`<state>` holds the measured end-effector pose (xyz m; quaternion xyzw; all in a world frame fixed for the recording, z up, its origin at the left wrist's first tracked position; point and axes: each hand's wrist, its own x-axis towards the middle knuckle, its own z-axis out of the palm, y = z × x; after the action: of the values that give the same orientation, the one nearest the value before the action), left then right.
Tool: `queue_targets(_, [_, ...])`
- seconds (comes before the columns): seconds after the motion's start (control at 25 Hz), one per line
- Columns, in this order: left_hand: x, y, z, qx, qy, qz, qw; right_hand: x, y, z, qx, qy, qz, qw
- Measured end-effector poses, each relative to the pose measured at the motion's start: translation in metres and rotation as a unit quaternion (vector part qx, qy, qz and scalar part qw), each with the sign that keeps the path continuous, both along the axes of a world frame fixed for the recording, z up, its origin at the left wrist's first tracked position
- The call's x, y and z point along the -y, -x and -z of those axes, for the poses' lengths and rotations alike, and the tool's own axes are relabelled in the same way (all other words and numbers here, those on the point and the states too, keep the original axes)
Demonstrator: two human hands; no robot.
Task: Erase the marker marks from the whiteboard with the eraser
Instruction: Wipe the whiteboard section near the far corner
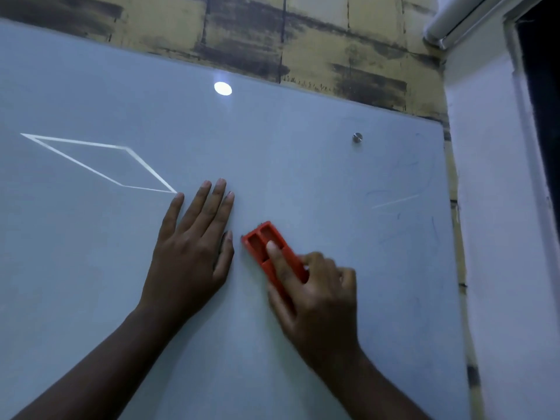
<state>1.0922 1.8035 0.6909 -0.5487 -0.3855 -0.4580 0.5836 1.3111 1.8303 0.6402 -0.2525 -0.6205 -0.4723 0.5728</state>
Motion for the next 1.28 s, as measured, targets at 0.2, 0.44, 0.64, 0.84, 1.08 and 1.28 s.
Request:
queue_targets(0.2, [0.005, 0.003, 0.037, 0.002, 0.016, 0.002, 1.0, -0.014, -0.066, -0.033, -0.145, 0.079, 0.069, 0.984])
queue_targets(0.44, [0.007, -0.005, 0.065, 0.042, 0.036, -0.013, 0.998, -0.008, -0.068, -0.01, -0.182, 0.126, 0.039, 0.974])
queue_targets(0.64, [0.005, -0.022, 0.108, 0.069, 0.067, -0.034, 0.995, 0.007, -0.029, 0.083, -0.067, 0.089, 0.057, 0.992])
queue_targets(0.84, [0.005, -0.034, 0.132, 0.103, 0.083, -0.031, 0.991, 0.013, -0.043, 0.112, 0.039, 0.113, -0.004, 0.993])
queue_targets(1.08, [0.007, -0.033, 0.186, 0.1, 0.091, -0.04, 0.99, -0.01, -0.102, 0.095, -0.097, 0.16, -0.063, 0.98])
queue_targets(1.28, [0.004, -0.041, 0.212, 0.119, 0.084, -0.043, 0.988, -0.025, -0.122, 0.116, -0.224, 0.187, -0.115, 0.95])
